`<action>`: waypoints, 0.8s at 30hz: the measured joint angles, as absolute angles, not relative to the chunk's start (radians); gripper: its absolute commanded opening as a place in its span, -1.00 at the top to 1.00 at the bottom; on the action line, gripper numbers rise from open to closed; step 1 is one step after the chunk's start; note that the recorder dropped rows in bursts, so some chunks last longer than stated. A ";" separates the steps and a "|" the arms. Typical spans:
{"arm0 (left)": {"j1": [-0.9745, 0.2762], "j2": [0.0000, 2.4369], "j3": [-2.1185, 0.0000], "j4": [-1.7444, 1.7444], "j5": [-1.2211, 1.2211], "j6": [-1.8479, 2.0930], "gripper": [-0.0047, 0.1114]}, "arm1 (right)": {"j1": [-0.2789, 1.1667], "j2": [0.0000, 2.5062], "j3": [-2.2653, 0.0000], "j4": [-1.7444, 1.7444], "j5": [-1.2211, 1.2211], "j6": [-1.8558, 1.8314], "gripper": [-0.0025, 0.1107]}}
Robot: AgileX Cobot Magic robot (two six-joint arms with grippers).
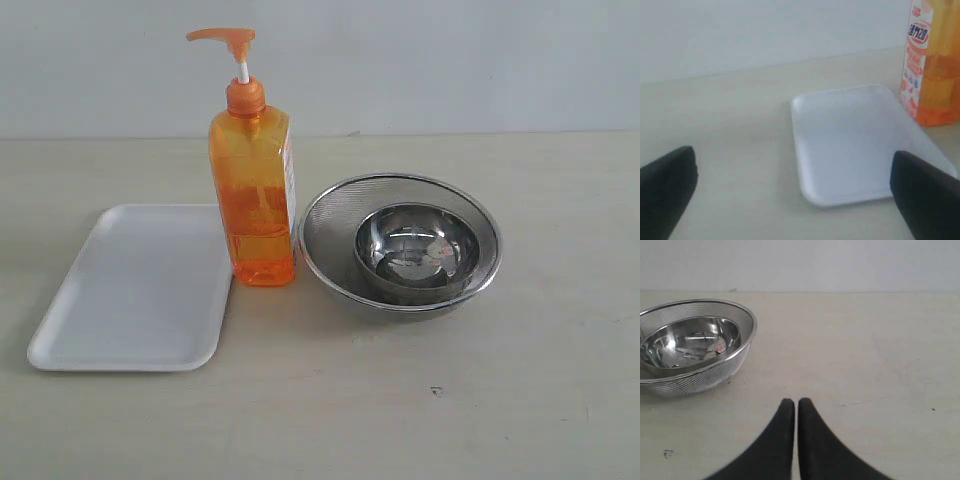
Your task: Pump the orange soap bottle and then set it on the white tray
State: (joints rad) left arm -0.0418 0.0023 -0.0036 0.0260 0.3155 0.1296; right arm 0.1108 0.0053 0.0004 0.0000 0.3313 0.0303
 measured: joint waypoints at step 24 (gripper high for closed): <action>-0.042 0.002 -0.004 0.180 -0.276 -0.361 -0.78 | 0.111 0.005 0.000 0.000 0.331 0.030 0.96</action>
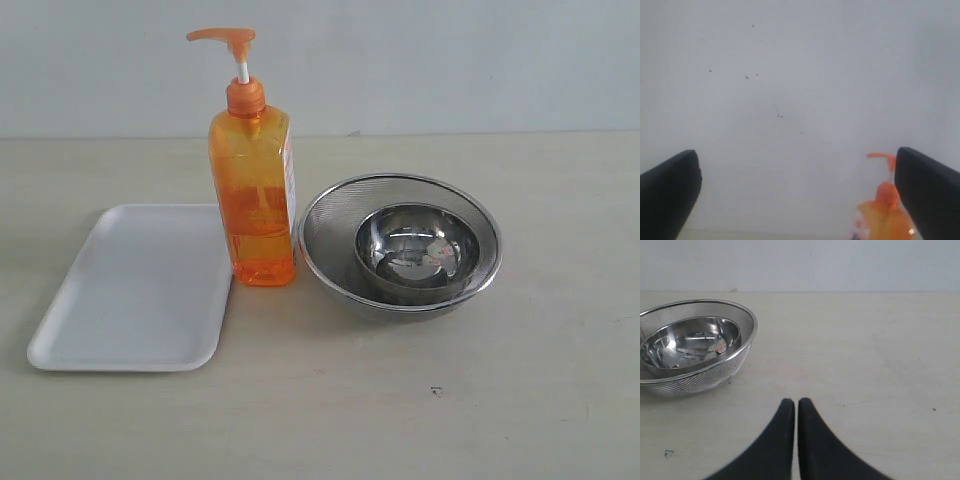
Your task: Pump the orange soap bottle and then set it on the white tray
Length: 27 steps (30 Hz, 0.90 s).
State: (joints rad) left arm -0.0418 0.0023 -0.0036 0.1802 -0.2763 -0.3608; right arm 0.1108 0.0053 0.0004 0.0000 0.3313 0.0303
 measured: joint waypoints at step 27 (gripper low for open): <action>-0.042 0.006 -0.039 0.558 -0.604 -0.925 -0.57 | 0.111 0.005 0.000 0.000 0.331 0.030 0.96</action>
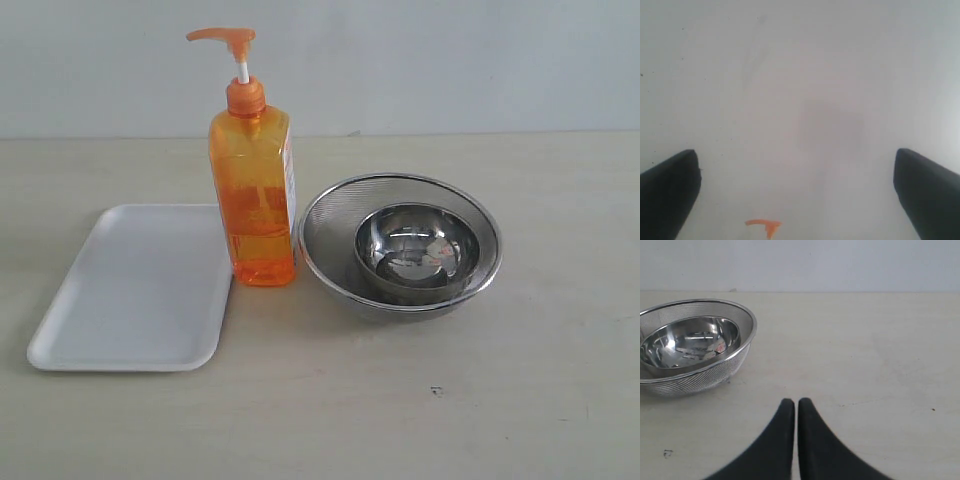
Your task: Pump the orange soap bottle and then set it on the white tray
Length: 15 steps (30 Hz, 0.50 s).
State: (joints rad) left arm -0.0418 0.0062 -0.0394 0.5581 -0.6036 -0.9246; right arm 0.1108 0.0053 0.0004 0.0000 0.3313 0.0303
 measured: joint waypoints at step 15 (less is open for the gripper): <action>-0.042 0.029 -0.071 0.645 -0.603 -1.044 0.84 | 0.111 0.005 0.000 0.000 0.331 0.030 0.96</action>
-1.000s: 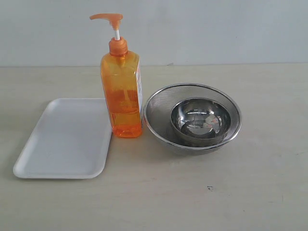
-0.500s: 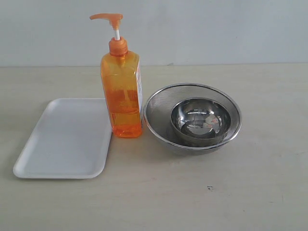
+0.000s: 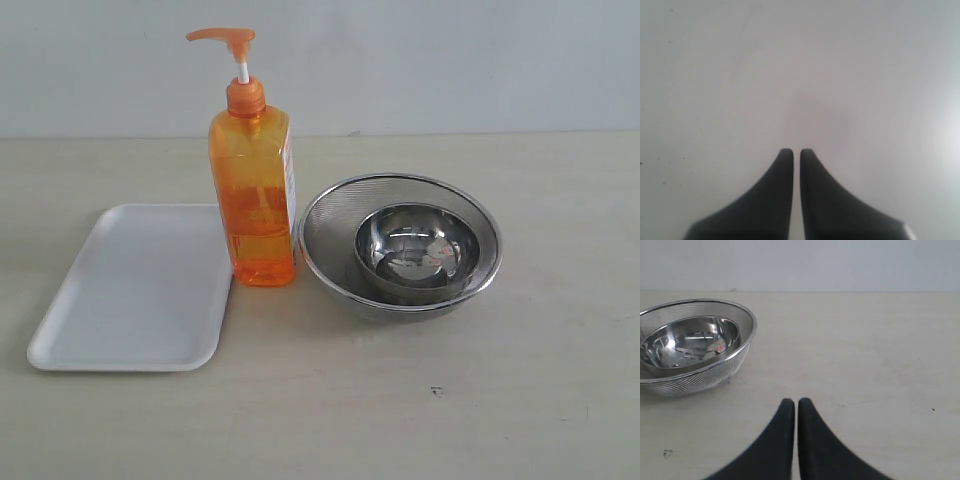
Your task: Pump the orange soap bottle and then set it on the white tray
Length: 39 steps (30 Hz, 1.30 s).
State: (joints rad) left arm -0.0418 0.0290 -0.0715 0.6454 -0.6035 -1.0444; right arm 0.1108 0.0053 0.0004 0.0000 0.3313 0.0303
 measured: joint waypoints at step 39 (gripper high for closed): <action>-0.042 0.961 -0.266 0.866 -0.739 -0.948 0.42 | 0.111 0.005 0.000 0.000 0.331 0.030 0.96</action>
